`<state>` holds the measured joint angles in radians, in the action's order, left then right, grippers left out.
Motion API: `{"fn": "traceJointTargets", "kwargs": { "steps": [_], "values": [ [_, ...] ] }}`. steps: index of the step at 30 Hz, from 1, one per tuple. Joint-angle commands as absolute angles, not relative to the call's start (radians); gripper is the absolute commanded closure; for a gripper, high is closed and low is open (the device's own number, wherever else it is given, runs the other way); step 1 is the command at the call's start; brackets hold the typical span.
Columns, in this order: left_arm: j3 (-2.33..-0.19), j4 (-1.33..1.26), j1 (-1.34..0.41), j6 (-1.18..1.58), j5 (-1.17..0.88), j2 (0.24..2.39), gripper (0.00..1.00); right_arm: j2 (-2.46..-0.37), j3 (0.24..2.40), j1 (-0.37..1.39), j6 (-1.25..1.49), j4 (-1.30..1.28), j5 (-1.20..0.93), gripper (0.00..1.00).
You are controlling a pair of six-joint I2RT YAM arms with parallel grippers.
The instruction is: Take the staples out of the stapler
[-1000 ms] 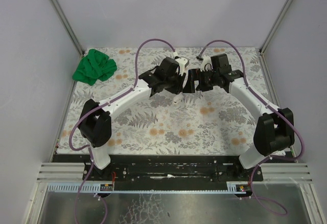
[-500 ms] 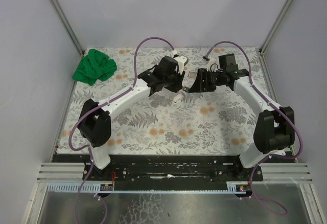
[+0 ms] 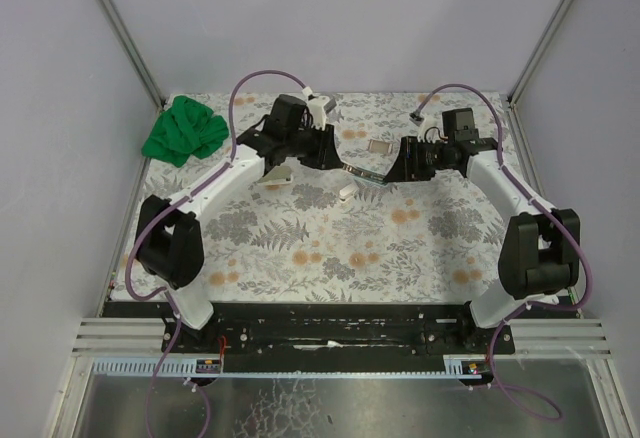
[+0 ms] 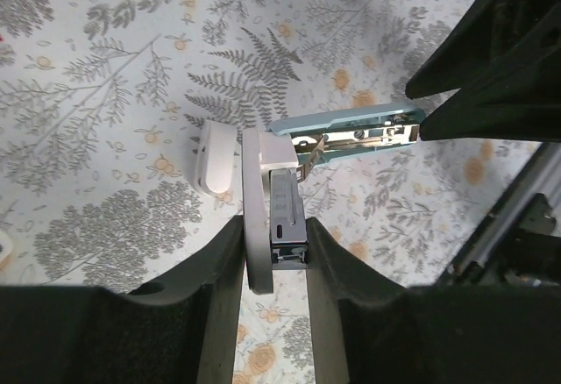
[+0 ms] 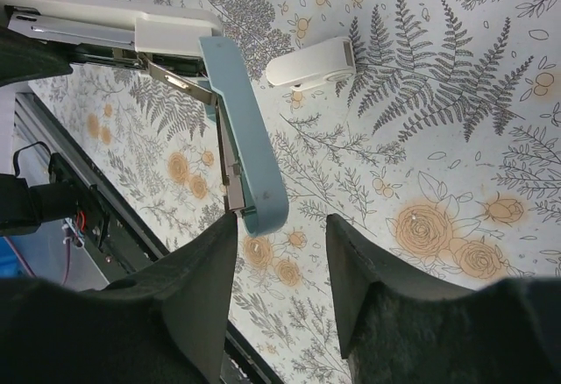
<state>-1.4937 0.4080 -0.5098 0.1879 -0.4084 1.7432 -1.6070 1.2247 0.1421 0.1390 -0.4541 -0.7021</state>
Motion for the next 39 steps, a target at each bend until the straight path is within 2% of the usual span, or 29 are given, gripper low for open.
{"fn": "traceJointTargets", "kwargs": {
  "steps": [1,15,24,31,35,39],
  "values": [
    [-1.465,0.263,-0.482,0.288,-0.675,1.698,1.00,-1.564,1.232,0.137,0.066,-0.455,-0.686,0.49],
    [-1.401,0.176,-0.433,0.384,-0.796,1.695,1.00,-1.445,1.275,0.132,-0.052,-0.428,-0.679,0.44],
    [-1.351,0.049,-0.390,0.495,-0.901,1.674,1.00,-1.438,1.188,0.132,-0.121,-0.442,-0.620,0.44],
    [-1.340,0.051,-0.384,0.491,-0.888,1.666,1.00,-1.392,1.158,0.132,-0.151,-0.417,-0.568,0.43],
    [-1.331,0.076,-0.385,0.474,-0.853,1.672,1.00,-1.341,1.193,0.132,-0.215,-0.410,-0.543,0.35],
    [-1.321,0.090,-0.385,0.463,-0.840,1.675,0.99,-1.249,1.193,0.132,-0.328,-0.371,-0.570,0.20]
  ]
}}
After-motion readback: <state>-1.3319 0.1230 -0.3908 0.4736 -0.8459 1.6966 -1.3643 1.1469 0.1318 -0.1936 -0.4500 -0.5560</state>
